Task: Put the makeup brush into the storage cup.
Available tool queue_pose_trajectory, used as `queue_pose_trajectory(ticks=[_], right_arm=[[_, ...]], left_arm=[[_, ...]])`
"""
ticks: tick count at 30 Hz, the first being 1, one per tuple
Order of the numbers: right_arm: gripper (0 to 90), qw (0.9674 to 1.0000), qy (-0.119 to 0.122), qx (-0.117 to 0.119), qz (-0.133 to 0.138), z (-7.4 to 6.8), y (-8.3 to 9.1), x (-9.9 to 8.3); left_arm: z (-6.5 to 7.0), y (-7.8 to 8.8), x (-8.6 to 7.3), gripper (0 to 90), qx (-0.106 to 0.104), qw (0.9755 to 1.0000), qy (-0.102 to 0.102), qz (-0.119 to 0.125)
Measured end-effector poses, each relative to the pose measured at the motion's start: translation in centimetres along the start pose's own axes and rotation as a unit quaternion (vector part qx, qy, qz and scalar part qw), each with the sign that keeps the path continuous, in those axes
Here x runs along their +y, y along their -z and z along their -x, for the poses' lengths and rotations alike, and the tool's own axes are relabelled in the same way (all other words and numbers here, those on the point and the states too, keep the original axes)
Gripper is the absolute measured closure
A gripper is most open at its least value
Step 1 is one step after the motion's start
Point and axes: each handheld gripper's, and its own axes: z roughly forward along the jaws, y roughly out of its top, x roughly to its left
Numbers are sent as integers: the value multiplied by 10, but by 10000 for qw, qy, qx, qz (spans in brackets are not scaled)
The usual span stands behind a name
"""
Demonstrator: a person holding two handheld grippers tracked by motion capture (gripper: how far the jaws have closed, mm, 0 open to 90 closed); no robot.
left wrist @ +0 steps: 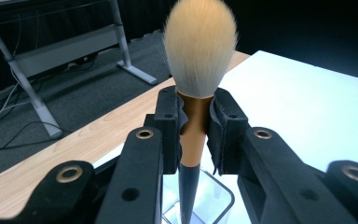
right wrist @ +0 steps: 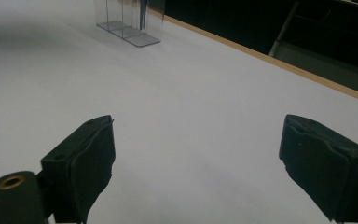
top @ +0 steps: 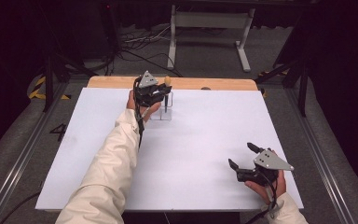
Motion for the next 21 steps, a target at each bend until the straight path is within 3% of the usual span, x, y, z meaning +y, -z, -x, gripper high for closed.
queue_pose_trajectory(ticks=[6, 15, 21], right_arm=[[112, 10000, 10, 1, -11, 0, 0, 0], [112, 10000, 30, 5, -21, 0, 0, 0], [112, 10000, 31, 9, -25, -1, 0, 0]], left_arm=[[-1, 1, -1, 742, 42, 10000, -35, 6], [-4, 10, -8, 351, 115, 9999, -43, -84], [-2, 24, -10, 200, 148, 9998, -141, 33]])
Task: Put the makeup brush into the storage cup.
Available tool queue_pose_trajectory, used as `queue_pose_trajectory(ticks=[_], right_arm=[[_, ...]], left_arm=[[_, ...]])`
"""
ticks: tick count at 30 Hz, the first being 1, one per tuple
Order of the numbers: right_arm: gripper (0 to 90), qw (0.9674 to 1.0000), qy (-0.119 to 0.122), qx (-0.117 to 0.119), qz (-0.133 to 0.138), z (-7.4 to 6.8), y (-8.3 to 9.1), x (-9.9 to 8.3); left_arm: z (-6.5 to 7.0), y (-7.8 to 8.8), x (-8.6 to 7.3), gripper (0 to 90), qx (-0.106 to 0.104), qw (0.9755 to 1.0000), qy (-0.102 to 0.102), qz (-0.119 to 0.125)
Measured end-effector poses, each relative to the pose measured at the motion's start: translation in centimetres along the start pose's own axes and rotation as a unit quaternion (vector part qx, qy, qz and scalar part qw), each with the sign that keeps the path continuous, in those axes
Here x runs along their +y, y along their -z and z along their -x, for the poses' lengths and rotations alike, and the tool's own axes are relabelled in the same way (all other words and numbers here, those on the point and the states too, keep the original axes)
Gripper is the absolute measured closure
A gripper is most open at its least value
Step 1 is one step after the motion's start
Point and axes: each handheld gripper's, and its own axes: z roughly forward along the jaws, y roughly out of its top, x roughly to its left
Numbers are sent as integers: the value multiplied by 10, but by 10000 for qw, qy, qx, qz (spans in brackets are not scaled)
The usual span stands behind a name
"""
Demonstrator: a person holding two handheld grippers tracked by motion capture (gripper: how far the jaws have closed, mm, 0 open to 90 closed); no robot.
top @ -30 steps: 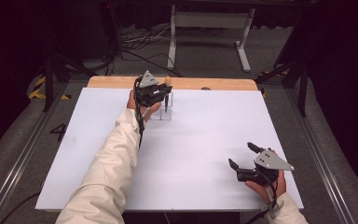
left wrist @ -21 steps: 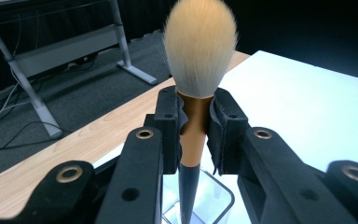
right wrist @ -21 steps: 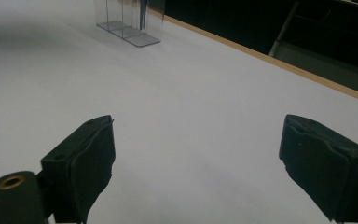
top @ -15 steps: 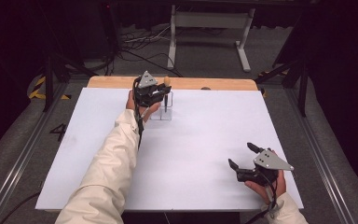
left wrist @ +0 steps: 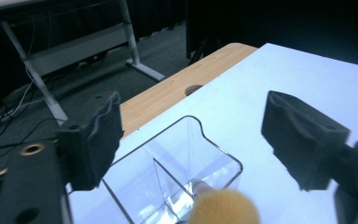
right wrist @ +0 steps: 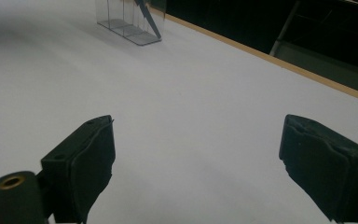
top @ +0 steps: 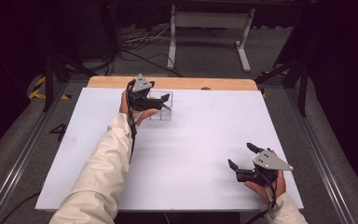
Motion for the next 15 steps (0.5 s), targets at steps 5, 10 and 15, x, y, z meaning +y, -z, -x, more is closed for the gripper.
queue_pose_trajectory(ticks=[5, 10, 15], right_arm=[[112, 10000, -7, 0, -5, 0, 0, 0], [112, 10000, 1, -2, -13, 0, 0, 0], [112, 10000, -1, 2, -20, -1, 0, 0]], left_arm=[[0, 11, 0, 128, 30, 9999, -128, 0], [0, 19, 0, 104, 5, 9998, -178, 40], [1, 29, 1, 79, -29, 9995, -288, 121]])
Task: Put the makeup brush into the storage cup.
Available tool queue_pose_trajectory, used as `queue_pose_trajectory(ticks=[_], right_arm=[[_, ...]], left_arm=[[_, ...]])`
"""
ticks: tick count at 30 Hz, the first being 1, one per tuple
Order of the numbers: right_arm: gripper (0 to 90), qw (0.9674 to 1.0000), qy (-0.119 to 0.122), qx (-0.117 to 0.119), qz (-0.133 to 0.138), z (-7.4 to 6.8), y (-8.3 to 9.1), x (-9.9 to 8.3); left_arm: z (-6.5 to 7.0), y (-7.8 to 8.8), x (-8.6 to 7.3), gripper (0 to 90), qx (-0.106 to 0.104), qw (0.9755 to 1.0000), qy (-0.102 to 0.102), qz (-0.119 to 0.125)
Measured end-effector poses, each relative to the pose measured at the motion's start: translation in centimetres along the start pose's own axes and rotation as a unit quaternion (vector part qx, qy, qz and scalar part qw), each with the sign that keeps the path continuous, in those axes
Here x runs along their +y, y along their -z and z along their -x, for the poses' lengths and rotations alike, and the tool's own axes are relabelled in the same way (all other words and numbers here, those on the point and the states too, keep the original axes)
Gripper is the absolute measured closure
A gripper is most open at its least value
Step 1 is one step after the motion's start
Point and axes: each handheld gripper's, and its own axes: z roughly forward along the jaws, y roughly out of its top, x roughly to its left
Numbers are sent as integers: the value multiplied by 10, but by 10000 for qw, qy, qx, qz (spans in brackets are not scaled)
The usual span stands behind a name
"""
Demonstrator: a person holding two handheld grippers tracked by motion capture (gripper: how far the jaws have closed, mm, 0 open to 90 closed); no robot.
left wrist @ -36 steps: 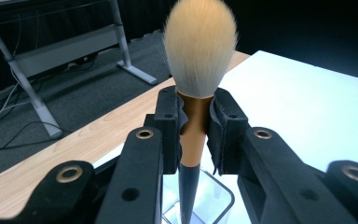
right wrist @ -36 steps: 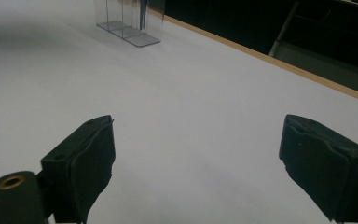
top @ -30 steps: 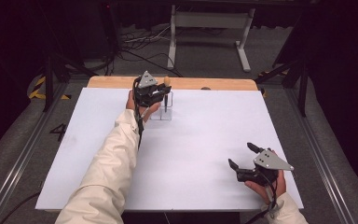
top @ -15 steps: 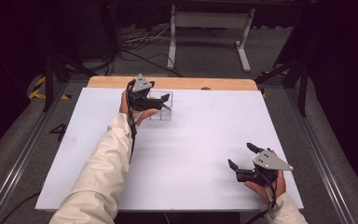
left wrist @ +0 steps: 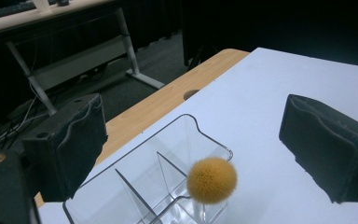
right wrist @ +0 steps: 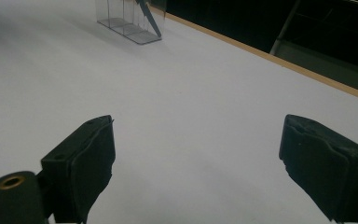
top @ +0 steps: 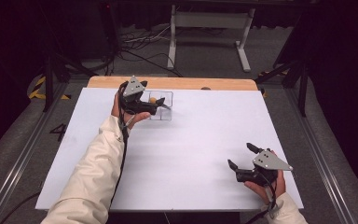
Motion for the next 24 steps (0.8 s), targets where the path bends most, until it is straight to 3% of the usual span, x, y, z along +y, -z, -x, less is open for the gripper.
queue_pose_trajectory(ticks=[9, 24], right_arm=[[115, 10000, 11, -5, -7, -1, 0, 0], [117, 10000, 46, -6, -25, -1, 0, 0]], left_arm=[[1, 19, 2, 50, 28, 9997, -147, 198], [11, 42, 3, 36, 12, 9986, -429, 318]])
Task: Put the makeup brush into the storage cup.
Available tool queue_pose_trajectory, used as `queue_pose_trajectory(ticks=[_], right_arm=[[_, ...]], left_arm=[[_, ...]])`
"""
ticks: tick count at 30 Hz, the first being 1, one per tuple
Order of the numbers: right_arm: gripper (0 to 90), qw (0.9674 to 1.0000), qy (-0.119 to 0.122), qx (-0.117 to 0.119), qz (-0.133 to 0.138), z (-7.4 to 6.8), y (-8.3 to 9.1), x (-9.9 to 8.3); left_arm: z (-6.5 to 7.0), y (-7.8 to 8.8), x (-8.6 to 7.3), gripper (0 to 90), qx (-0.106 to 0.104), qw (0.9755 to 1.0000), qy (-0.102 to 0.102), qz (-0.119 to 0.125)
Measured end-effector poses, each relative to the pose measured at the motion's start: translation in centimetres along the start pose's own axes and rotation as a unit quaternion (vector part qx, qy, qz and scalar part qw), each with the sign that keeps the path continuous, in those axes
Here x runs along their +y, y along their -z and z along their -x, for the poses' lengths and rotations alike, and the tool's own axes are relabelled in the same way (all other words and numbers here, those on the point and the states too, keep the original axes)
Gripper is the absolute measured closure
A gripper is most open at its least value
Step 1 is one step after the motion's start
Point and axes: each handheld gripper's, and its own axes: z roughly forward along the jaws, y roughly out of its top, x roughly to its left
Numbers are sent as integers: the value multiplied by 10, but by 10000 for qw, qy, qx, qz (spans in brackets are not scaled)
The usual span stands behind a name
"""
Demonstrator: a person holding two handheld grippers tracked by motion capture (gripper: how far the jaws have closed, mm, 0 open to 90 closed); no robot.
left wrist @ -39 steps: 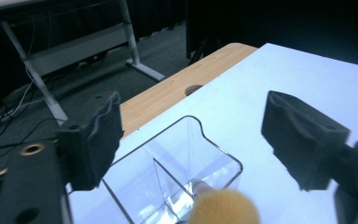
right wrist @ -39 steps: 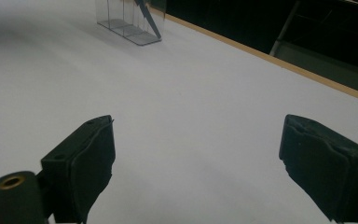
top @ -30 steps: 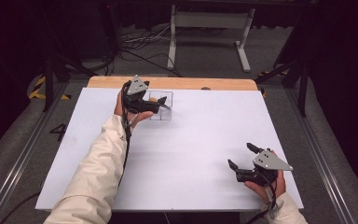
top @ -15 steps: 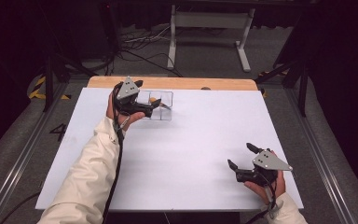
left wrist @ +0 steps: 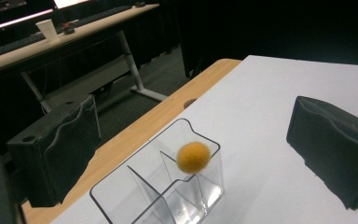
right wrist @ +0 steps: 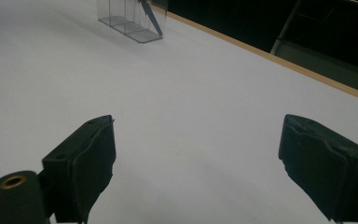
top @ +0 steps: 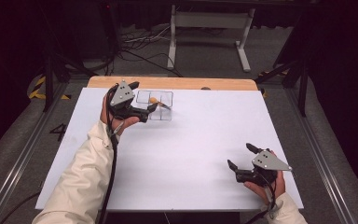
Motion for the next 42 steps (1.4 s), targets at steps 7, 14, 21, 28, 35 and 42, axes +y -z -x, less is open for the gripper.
queue_pose_trajectory(ticks=[7, 14, 21, 28, 35, 42], right_arm=[[118, 10000, 9, 9, -6, 0, 0, 0], [118, 10000, 29, 9, -25, -1, 0, 0], [120, 10000, 40, 10, -18, -2, 0, 0], [121, 10000, 66, 12, 4, -2, 0, 1], [121, 10000, 66, 13, 15, -2, 0, 1], [121, 10000, 61, 19, 21, -2, 0, 1]], left_arm=[[4, 8, -2, 37, -26, 10000, -70, 18], [9, 20, -9, 37, -64, 9999, -158, 10], [15, 29, -12, 39, -143, 9997, -220, 15], [20, 36, -16, 40, -202, 9993, -313, -6], [28, 43, -22, 41, -316, 9990, -299, -55], [35, 53, -26, 43, -384, 9987, -335, -37]])
